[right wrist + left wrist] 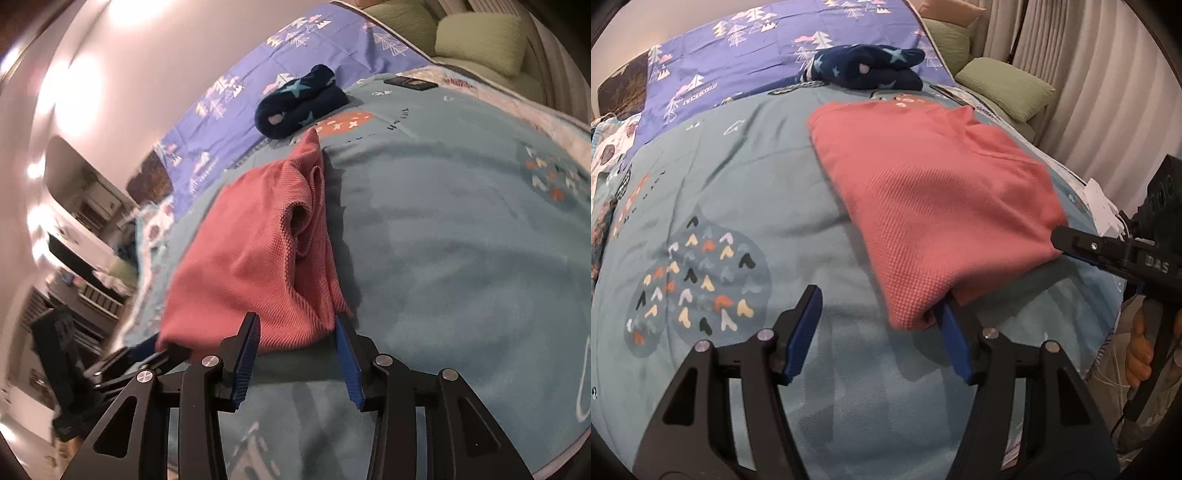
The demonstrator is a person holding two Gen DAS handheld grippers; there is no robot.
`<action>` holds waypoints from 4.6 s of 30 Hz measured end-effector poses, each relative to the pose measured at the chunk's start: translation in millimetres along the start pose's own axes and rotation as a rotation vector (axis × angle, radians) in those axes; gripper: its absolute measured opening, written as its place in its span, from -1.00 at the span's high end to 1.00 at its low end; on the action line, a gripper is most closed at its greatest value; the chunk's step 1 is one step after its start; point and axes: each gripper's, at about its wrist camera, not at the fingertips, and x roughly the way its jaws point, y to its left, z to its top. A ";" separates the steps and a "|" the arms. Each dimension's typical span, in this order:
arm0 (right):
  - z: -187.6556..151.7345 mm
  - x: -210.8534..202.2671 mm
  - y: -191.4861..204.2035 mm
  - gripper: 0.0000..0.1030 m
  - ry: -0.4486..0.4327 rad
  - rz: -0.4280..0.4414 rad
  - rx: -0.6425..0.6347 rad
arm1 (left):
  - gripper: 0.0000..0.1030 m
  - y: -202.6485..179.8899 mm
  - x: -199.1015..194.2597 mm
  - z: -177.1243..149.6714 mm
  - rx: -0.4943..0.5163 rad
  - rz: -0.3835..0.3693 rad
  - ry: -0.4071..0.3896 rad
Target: Fold small clothes
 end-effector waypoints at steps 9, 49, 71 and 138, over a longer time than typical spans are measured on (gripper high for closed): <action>4.5 -4.6 -34.9 0.90 0.013 -0.003 0.125 | -0.27 4.2 9.1 -6.5 -0.025 0.036 0.022; 54.0 65.7 0.8 0.72 0.058 0.039 -0.079 | 0.69 16.3 49.4 37.2 -0.156 -0.287 0.035; 118.3 74.5 -8.6 0.74 0.048 0.042 -0.063 | 0.21 18.7 13.5 65.8 -0.080 -0.418 -0.046; 70.8 34.6 -36.2 -0.25 0.149 0.105 -0.099 | -0.28 59.5 38.6 39.4 -0.235 -0.375 0.091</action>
